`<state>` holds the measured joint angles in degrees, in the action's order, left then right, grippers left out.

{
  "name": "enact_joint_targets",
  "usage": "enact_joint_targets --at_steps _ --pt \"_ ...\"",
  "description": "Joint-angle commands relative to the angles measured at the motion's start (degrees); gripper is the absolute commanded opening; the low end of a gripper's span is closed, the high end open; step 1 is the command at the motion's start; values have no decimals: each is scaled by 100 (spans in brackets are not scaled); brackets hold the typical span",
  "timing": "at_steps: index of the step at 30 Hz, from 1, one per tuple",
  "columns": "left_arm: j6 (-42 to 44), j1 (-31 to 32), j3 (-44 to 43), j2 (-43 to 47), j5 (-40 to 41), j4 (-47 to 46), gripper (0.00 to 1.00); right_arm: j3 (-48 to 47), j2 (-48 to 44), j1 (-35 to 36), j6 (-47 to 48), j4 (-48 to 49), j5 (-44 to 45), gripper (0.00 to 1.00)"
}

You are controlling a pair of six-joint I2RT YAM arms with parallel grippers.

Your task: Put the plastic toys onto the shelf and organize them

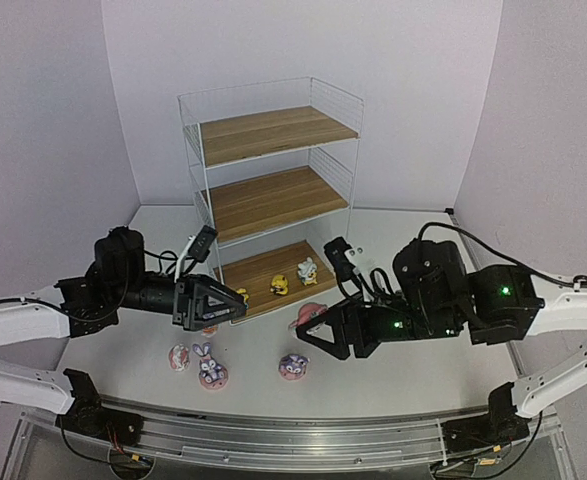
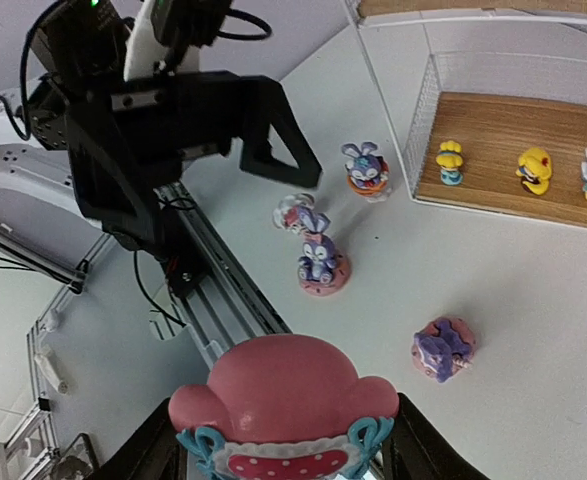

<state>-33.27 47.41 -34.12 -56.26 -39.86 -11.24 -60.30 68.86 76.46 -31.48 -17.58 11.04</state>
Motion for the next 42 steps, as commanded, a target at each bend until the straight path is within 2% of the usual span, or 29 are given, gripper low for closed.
enact_joint_targets --at_steps 1,5,11,19,27,31,39,41,42 --pt "912 901 -770 -669 -385 -577 93 -570 241 -629 272 -3 -1894 31" --pt "1008 1034 -943 -1088 -456 -706 89 -826 385 -825 428 -87 -2647 31" --pt "944 1043 -1079 -1432 -495 -823 83 -960 511 -887 547 -148 -2905 30" --pt "760 1043 -1127 -1674 -631 -1167 74 -1042 665 -904 605 -172 -2866 30" --pt "560 1053 -1113 -1966 -1018 -1553 68 -1060 709 -905 583 -158 -2318 30" --pt "545 1059 -1116 -2037 -1155 -1632 59 -1088 692 -905 585 -152 -2129 30" --pt "423 1069 -1071 -2090 -1298 -1942 33 -1128 783 -904 561 -130 -2296 30" --pt "421 1069 -1087 -2113 -1288 -1986 24 -1128 800 -905 537 -117 -2288 32" --pt "414 1071 -1086 -2120 -1266 -2016 18 -1125 803 -905 505 -111 -2254 37"
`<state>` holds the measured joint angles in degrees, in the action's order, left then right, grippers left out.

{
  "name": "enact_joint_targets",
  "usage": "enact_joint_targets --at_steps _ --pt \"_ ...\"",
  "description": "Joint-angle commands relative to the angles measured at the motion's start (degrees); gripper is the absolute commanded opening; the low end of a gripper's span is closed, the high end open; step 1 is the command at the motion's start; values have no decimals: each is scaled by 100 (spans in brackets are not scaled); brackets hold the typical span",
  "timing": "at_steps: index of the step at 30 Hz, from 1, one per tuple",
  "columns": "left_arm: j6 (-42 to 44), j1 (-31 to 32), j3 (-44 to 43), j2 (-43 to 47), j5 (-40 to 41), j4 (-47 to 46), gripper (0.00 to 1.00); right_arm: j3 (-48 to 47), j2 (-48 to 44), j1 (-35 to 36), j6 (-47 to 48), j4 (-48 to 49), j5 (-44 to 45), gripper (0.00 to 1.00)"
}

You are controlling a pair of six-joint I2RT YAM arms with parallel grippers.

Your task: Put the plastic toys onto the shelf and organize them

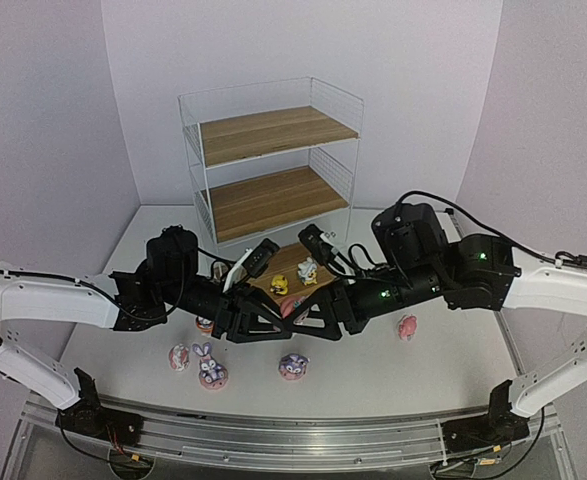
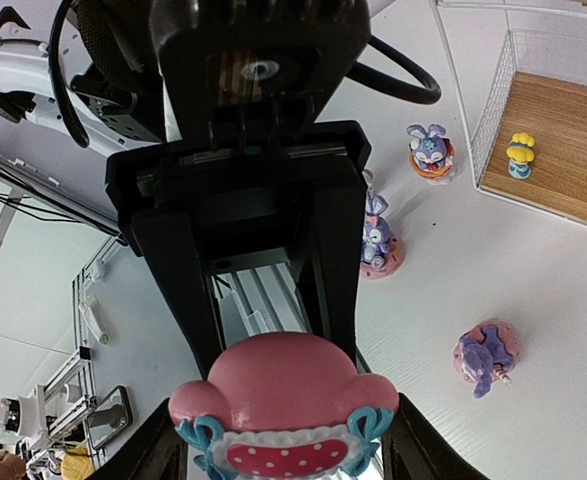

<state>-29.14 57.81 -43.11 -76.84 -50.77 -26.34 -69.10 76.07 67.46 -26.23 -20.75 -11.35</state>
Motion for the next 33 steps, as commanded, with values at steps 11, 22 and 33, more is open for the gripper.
enact_joint_targets --at_steps 11,22,33 --pt "-566 48 118 -32 799 -1429 0 613 -507 -2 -396 1672 914 83" --pt "-709 72 48 -95 1141 -1638 0 1255 -853 -4 -302 2934 740 82" --pt "-746 89 -103 -224 1173 -1602 0 1092 -571 -3 -328 2943 1077 76"
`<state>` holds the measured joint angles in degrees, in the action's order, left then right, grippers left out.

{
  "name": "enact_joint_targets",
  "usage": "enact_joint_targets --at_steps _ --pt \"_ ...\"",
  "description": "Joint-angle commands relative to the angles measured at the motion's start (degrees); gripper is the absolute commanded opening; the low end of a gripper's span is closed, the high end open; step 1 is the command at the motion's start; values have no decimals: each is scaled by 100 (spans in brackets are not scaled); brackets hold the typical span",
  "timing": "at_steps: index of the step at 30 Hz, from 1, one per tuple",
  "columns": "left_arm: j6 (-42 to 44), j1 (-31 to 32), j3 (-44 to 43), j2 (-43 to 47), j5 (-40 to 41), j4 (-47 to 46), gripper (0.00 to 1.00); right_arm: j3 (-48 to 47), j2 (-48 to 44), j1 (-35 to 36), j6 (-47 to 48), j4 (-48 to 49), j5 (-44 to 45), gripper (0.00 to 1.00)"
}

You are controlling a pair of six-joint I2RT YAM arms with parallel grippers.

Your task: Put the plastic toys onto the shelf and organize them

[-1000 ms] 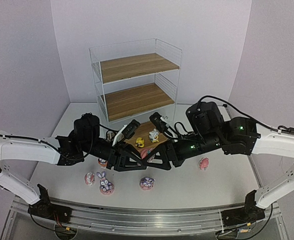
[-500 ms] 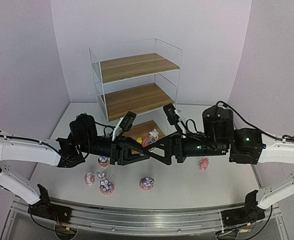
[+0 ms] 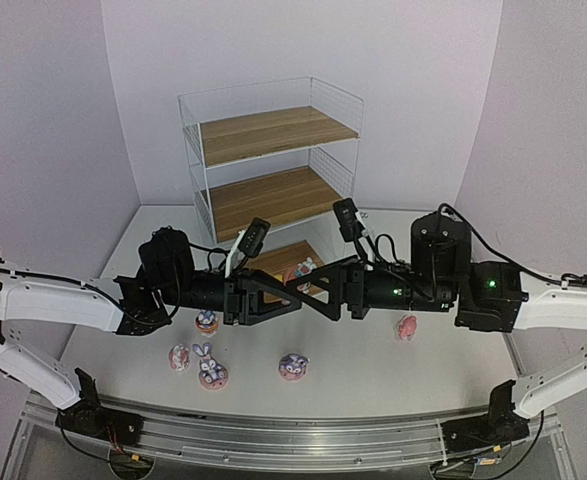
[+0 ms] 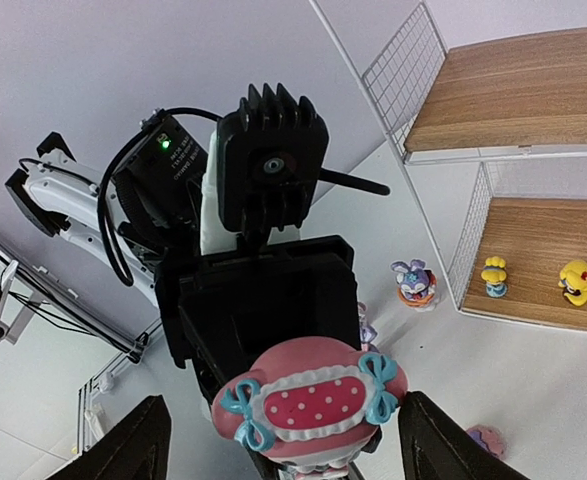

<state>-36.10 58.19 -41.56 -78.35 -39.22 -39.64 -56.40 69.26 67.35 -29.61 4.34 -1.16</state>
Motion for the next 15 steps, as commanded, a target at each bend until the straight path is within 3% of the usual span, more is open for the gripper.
enact_joint_targets --at_steps 1,11,15 --pt "-49 50 -268 -77 33 -236 0 -179 117 7 -11 436 87 75" --pt "-2 61 -371 -90 168 -30 0 -219 245 6 -156 427 347 53" --pt "32 69 -436 -102 228 120 0 -180 192 5 -192 435 352 38"
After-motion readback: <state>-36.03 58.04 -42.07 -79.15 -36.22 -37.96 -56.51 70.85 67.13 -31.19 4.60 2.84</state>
